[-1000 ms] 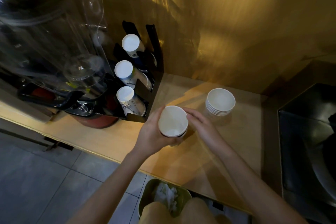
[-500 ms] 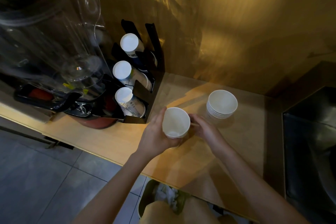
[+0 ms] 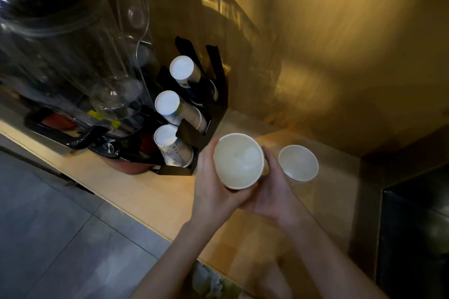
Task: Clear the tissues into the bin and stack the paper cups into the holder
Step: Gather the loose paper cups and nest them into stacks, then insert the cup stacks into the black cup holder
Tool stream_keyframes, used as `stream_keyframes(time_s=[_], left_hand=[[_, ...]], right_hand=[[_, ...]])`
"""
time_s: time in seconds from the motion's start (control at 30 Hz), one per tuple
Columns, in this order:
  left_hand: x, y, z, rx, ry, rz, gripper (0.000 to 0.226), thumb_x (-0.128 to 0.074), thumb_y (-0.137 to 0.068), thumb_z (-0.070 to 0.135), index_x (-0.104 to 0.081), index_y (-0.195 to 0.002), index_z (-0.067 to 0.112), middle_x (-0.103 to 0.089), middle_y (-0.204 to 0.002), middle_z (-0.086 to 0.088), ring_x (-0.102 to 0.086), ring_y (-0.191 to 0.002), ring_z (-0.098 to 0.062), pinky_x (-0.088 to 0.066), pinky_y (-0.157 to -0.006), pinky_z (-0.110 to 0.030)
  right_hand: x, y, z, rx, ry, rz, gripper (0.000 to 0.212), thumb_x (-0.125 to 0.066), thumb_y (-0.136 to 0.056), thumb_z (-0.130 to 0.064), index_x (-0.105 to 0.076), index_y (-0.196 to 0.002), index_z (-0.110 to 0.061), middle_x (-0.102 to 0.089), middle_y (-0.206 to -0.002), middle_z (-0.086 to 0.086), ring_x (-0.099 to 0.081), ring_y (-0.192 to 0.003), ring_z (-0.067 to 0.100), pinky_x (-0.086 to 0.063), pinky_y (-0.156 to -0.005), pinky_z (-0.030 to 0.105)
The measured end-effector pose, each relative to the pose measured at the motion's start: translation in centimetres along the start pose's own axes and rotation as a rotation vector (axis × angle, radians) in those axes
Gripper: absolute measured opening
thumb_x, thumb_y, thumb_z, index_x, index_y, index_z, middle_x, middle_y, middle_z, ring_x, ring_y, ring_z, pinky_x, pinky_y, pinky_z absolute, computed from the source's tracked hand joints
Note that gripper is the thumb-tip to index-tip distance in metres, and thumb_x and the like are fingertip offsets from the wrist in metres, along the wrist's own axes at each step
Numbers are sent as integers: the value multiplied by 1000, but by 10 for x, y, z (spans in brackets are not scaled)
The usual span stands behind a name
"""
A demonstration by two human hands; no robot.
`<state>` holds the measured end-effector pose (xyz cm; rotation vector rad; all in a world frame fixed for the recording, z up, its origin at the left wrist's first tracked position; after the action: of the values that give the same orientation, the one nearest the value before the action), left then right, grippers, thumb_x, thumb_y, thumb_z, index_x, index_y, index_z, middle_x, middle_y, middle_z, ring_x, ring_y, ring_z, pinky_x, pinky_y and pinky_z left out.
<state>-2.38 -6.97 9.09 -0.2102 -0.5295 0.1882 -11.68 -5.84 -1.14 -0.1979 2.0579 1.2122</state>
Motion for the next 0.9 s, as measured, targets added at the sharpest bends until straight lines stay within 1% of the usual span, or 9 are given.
stream_keyframes(time_s=[0.07, 0.17, 0.23, 0.27, 0.4, 0.47, 0.53, 0.7, 0.9], left_hand=[[7, 2, 3, -55, 11, 51, 95, -77, -51, 49, -25, -129, 36, -32, -123, 25, -27, -117, 22, -23, -96, 4], [19, -6, 1, -130, -2, 92, 95, -74, -53, 58, -28, -130, 25, -35, -129, 9, -31, -124, 9, -35, -100, -11], [26, -16, 0, -171, 3, 74, 90, -65, -62, 64, -31, -131, 17, -39, -131, 0, -36, -125, -4, -42, -97, -23], [32, -22, 0, -187, 18, 74, 83, -57, -70, 65, -35, -130, 12, -42, -130, -5, -37, -124, -6, -41, -98, -21], [66, -58, -5, -157, 139, 109, 46, -38, -87, 50, -48, -122, 21, -42, -119, 15, -35, -115, 15, -29, -96, -2], [77, -81, -4, -159, 157, 74, 41, -33, -87, 42, -47, -123, 26, -39, -120, 23, -36, -116, 14, -30, -97, -4], [87, -103, 2, -186, 179, 28, 43, -30, -89, 40, -49, -125, 25, -43, -121, 20, -41, -119, 6, -34, -100, -11], [109, -157, 1, -149, 324, 40, 34, -27, -94, 30, -51, -117, 35, -54, -120, 15, -47, -118, 3, -36, -104, -18], [97, -192, -31, 19, 273, -18, 49, -17, -93, 41, -47, -128, 24, -51, -135, 4, -44, -125, -3, -32, -110, -27]], right_hand=[[-11, 3, -15, 43, 69, 10, 57, -55, -73, -60, -73, -90, -9, -75, -86, 14, -73, -73, 31, -53, -71, 38], [-24, 3, -35, 127, 134, 26, 52, -56, -71, -58, -77, -73, -10, -75, -76, 13, -72, -65, 29, -52, -71, 39], [-34, -1, -48, 186, 156, 31, 51, -58, -68, -57, -74, -89, -13, -75, -78, 11, -72, -69, 27, -55, -71, 37], [-40, -4, -56, 228, 153, 27, 54, -60, -66, -56, -69, -100, -15, -75, -82, 11, -71, -75, 27, -55, -71, 36], [-71, -14, -87, 435, 125, 43, 75, -67, -60, -51, -52, -126, -18, -67, -115, 9, -66, -97, 26, -58, -66, 37], [-92, -12, -107, 585, 143, 59, 80, -74, -60, -45, -47, -130, -18, -65, -120, 9, -67, -97, 24, -58, -63, 37], [-113, -5, -129, 777, 224, 103, 78, -75, -63, -38, -44, -132, -23, -63, -122, 6, -67, -100, 22, -58, -64, 37], [-180, 25, -175, 1307, 486, 185, 65, -80, -52, -34, -50, -110, -32, -63, -115, -8, -64, -106, 12, -51, -94, 39], [-235, 2, -182, 1401, 1026, 384, 99, -87, -54, -33, -32, -134, -12, -49, -127, -5, -47, -118, 6, -43, -102, 29]])
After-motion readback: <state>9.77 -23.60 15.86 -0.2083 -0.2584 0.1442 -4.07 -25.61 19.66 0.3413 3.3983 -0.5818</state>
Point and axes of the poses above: each hand's wrist, its own y-axis away from the middle knuckle, its own x-axis out of the back of the hand, z = x × y, the point moved 10 cm from there along -y, towards the middle knuckle
